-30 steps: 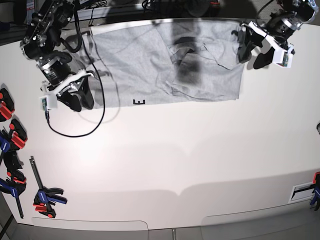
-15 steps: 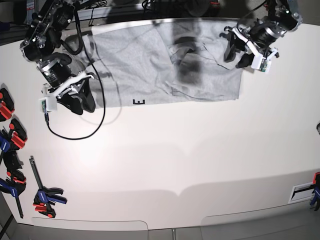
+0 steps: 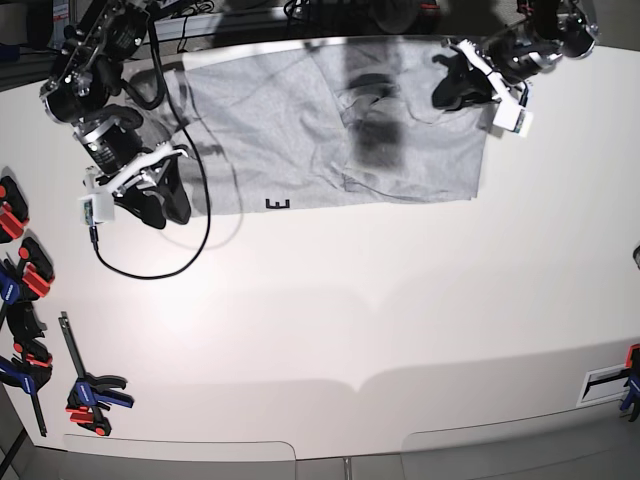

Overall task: Fold the T-shirt properly
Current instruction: 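Release the left gripper and reposition it over the folded end, then press the left gripper onto the folded end to flatten it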

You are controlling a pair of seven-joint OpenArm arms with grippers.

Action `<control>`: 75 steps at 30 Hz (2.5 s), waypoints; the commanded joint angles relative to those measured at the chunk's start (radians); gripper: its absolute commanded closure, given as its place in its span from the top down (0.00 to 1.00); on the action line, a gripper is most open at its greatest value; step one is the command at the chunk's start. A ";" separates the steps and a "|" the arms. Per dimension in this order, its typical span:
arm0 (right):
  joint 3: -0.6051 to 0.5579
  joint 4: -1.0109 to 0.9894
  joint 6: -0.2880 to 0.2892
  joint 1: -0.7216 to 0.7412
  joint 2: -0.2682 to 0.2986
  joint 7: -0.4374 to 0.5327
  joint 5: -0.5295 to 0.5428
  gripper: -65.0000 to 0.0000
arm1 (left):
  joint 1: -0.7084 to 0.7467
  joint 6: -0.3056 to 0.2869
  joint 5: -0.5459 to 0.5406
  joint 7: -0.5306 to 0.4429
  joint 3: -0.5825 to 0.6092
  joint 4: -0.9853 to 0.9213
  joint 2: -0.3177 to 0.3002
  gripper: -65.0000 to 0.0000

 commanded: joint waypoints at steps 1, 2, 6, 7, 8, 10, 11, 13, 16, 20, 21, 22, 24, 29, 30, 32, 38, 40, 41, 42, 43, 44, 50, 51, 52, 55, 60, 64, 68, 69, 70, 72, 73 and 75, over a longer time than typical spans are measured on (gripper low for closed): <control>0.003 0.019 -0.002 0.008 0.009 0.022 0.029 0.36 | 0.000 -0.011 -0.063 -0.014 -0.003 0.019 -0.006 0.00; 0.003 0.019 -0.002 0.008 0.009 0.022 0.029 0.36 | 0.000 -0.011 -0.092 -0.019 -0.003 0.019 -0.005 0.00; 0.003 0.019 -0.002 0.008 0.008 0.021 0.029 0.36 | -0.001 -0.011 -0.079 -0.105 -0.014 0.019 0.012 0.00; 0.003 0.019 -0.002 0.008 0.008 0.019 0.029 0.36 | -0.001 -0.011 -0.060 -0.130 -0.021 0.019 0.021 0.00; 0.003 0.019 -0.002 0.008 0.008 0.019 0.029 0.36 | 0.000 -0.011 -0.051 -0.149 -0.029 0.019 0.032 0.00; 0.003 0.019 -0.002 0.008 0.008 0.019 0.029 0.36 | 0.000 -0.011 -0.050 -0.172 -0.048 0.019 0.062 0.00; 0.003 0.019 -0.002 0.008 0.008 0.019 0.029 0.36 | 0.000 -0.011 -0.050 -0.182 -0.059 0.019 0.080 0.00; 0.003 0.019 -0.002 0.008 0.008 0.019 0.029 0.36 | 0.000 -0.011 -0.053 -0.205 -0.090 0.019 0.117 0.00; 0.003 0.019 -0.002 0.008 0.008 0.019 0.029 0.36 | 0.000 0.026 -0.053 -0.255 -0.150 0.019 0.162 0.00; 0.003 0.019 -0.002 0.008 0.008 0.018 0.029 0.36 | 0.016 0.029 -0.061 -0.251 -0.182 0.019 0.166 0.00; 0.003 0.019 -0.002 0.008 0.008 0.018 0.029 0.36 | 0.030 0.029 -0.069 -0.248 -0.182 0.018 0.166 0.00; 0.003 0.019 -0.002 0.008 0.005 0.019 0.029 0.36 | 0.044 0.029 -0.079 -0.246 -0.181 0.018 0.166 0.00; 0.003 0.019 -0.002 0.008 -0.003 0.019 0.029 0.36 | 0.075 0.029 -0.093 -0.247 -0.182 0.018 0.167 0.00; 0.003 0.019 -0.002 0.008 -0.005 0.019 0.029 0.36 | 0.127 0.023 -0.105 -0.247 -0.180 0.018 0.167 0.00; 0.003 0.019 -0.002 0.008 -0.005 0.019 0.029 0.36 | 0.129 0.003 -0.105 -0.246 -0.178 0.018 0.169 0.00; 0.003 0.019 -0.002 0.008 -0.005 0.019 0.031 0.36 | 0.130 -0.011 -0.105 -0.244 -0.162 0.018 0.170 0.00; 0.003 0.019 -0.002 0.008 -0.005 0.019 0.032 0.36 | 0.103 -0.011 0.062 -0.454 -0.049 0.018 0.177 0.00; 0.003 0.019 -0.002 0.008 -0.005 0.019 0.032 0.36 | 0.066 0.065 0.172 -0.526 -0.021 0.018 0.190 0.00; 0.003 0.019 -0.002 0.008 -0.005 0.019 0.033 0.36 | 0.047 0.107 0.222 -0.542 -0.010 0.018 0.195 0.00; 0.003 0.019 -0.002 0.008 -0.005 0.019 0.032 0.36 | 0.029 0.133 0.262 -0.547 0.000 0.018 0.199 0.00; 0.003 0.019 -0.002 0.008 -0.005 0.019 0.033 0.36 | 0.019 0.148 0.293 -0.546 0.011 0.018 0.200 0.00; 0.003 0.019 -0.002 0.008 -0.005 0.019 0.033 0.36 | 0.016 0.149 0.311 -0.546 0.023 0.018 0.200 0.00; 0.003 0.019 -0.002 0.008 -0.005 0.019 0.033 0.36 | 0.067 0.078 0.330 -0.467 0.105 0.018 0.200 0.00; 0.003 0.019 -0.002 0.008 -0.005 0.019 0.033 0.36 | 0.079 0.022 0.324 -0.440 0.116 0.018 0.199 0.00; 0.003 0.019 -0.002 0.008 -0.005 0.019 0.033 0.36 | 0.090 -0.011 0.312 -0.413 0.125 0.018 0.199 0.00; 0.003 0.019 -0.002 0.008 -0.005 0.019 0.033 0.36 | 0.100 -0.011 0.208 -0.287 0.135 0.018 0.193 0.00; 0.003 0.019 -0.002 0.008 -0.005 0.019 0.033 0.36 | 0.101 -0.011 0.117 -0.167 0.135 0.018 0.164 0.00; 0.003 0.019 -0.002 0.008 -0.005 0.019 0.033 0.36 | 0.118 -0.011 0.134 -0.148 0.135 0.018 0.130 0.00; 0.003 0.019 -0.002 0.008 -0.005 0.019 0.032 0.36 | 0.152 -0.011 0.133 -0.153 0.135 0.018 0.080 0.35; 0.003 0.019 -0.002 0.008 -0.005 0.019 0.033 0.36 | 0.157 -0.011 0.134 -0.154 0.135 0.018 0.072 0.45; 0.003 0.019 -0.002 0.008 -0.005 0.019 0.033 0.36 | 0.161 -0.011 0.134 -0.156 0.135 0.018 0.064 0.49; 0.003 0.019 -0.002 0.008 -0.005 0.019 0.033 0.36 | 0.161 -0.011 0.127 -0.156 0.133 0.018 0.060 0.49; 0.003 0.019 -0.002 0.008 -0.005 0.019 0.033 0.36 | 0.161 -0.011 0.114 -0.159 0.133 0.018 0.060 0.49; 0.003 0.019 -0.002 0.008 -0.005 0.019 0.033 0.36 | 0.161 -0.011 0.077 -0.177 0.133 0.019 0.061 0.48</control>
